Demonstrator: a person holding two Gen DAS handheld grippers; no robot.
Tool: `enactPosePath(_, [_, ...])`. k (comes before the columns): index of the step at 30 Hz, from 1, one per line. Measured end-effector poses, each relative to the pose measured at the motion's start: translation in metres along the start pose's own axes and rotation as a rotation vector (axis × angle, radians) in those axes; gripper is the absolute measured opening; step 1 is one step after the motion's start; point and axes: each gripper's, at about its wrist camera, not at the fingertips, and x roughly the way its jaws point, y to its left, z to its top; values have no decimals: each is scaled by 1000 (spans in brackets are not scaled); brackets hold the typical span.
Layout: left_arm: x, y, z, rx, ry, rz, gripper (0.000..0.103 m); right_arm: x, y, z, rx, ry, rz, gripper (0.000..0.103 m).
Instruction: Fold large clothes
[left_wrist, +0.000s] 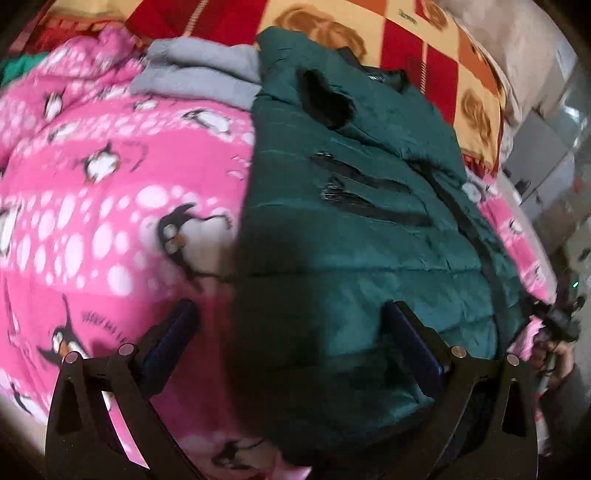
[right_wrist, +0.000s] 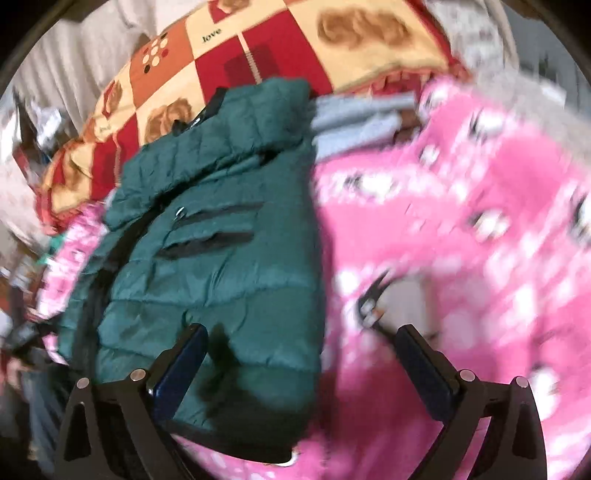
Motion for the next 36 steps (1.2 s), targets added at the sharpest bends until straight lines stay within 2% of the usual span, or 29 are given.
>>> enactPosePath(2, [1, -10, 3, 26, 5, -41, 102, -1, 10, -2, -37, -48, 44, 100])
enactPosePath(3, [1, -13, 5, 35, 0, -75, 102, 1, 16, -1, -44, -54, 99, 99])
enactPosePath(4, [-1, -16, 7, 44, -3, -133, 102, 2, 18, 0, -45, -53, 165, 93])
enactPosePath(6, [-5, -19, 9, 43, -15, -222, 102, 3, 21, 4, -25, -77, 257, 93])
enactPosePath(10, [-2, -4, 12, -15, -24, -282, 102, 24, 10, 5, 47, -53, 317, 93])
enactPosePath(12, [5, 1, 11, -28, -7, -285, 102, 24, 13, 3, 13, -61, 310, 93])
enactPosePath(17, [13, -7, 6, 34, -19, -271, 102, 29, 20, 2, -41, -49, 276, 94])
enactPosePath(21, [9, -4, 10, -5, -28, -321, 102, 27, 16, 0, -34, -59, 276, 94])
enactPosePath(24, [5, 0, 11, -38, -28, -327, 91, 26, 21, 1, -32, -46, 233, 94])
enactPosePath(25, [6, 3, 11, -53, -23, -322, 79, 24, 23, 3, -25, -35, 214, 92])
enactPosePath(26, [7, 8, 12, -75, -18, -314, 62, 22, 24, 5, -9, -32, 195, 82])
enactPosePath(27, [7, 13, 12, -98, -14, -309, 51, 19, 24, 7, 13, -41, 192, 74])
enactPosePath(28, [8, 20, 13, -124, -9, -300, 33, 13, 24, 8, 28, -63, 219, 54])
enactPosePath(29, [8, 25, 13, -142, -6, -301, 31, 6, 22, 9, 37, -89, 240, 43])
enactPosePath(31, [8, 27, 12, -146, -6, -288, 31, -1, 18, 9, 44, -115, 253, 32])
enactPosePath(33, [11, 22, 12, -119, 1, -252, 31, 6, 12, 6, 55, -81, 245, 32])
enactPosePath(36, [14, 21, 13, -142, 4, -245, 38, 17, 3, -5, 98, -40, 246, 32])
